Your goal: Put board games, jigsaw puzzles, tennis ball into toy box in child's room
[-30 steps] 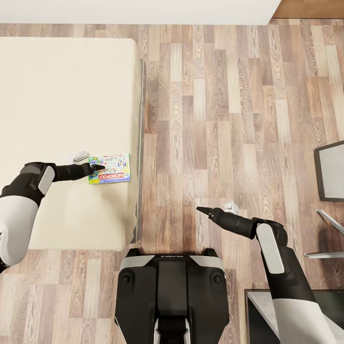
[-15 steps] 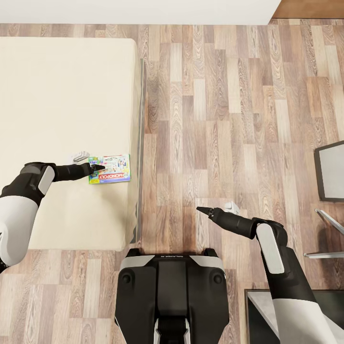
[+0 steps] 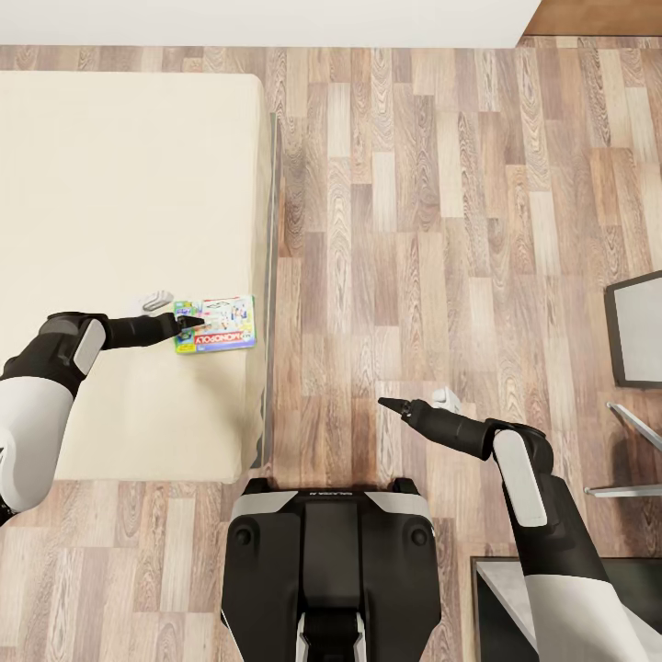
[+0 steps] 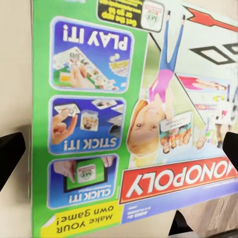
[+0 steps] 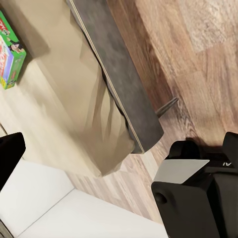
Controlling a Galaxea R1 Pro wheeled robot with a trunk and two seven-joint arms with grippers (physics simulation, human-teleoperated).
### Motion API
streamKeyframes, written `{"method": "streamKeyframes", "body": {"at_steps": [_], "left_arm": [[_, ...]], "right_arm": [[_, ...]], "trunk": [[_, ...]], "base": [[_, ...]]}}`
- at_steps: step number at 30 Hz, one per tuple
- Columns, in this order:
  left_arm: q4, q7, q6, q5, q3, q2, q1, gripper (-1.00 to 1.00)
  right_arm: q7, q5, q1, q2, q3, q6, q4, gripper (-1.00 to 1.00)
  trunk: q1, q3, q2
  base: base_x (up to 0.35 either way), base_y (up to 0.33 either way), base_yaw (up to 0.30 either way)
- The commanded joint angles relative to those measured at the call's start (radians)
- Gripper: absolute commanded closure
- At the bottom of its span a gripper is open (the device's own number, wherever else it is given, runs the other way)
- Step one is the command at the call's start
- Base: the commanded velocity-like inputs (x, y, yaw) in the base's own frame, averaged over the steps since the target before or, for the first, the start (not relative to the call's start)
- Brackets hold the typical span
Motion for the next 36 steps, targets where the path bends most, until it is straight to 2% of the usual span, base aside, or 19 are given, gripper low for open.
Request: {"method": "streamKeyframes", "body": {"at_steps": [1,36], "left_arm": [[0.0,0.0,0.009,0.008,0.002,0.0,0.0,-1.0],[0.0,-0.009,0.021,0.008,0.002,-0.017,0.0,-1.0]], "right_arm": [[0.01,0.009,0.0,0.0,-0.002,0.004,0.0,-1.0],[0.011,0.007,-0.001,0.0,-0.002,0.005,-0.003,-1.0]], "trunk": [[0.001,-0.001,-0.002],[0.001,-0.001,-0.002]], "base": [[0.0,0.0,0.0],[0.0,0.0,0.0]]}}
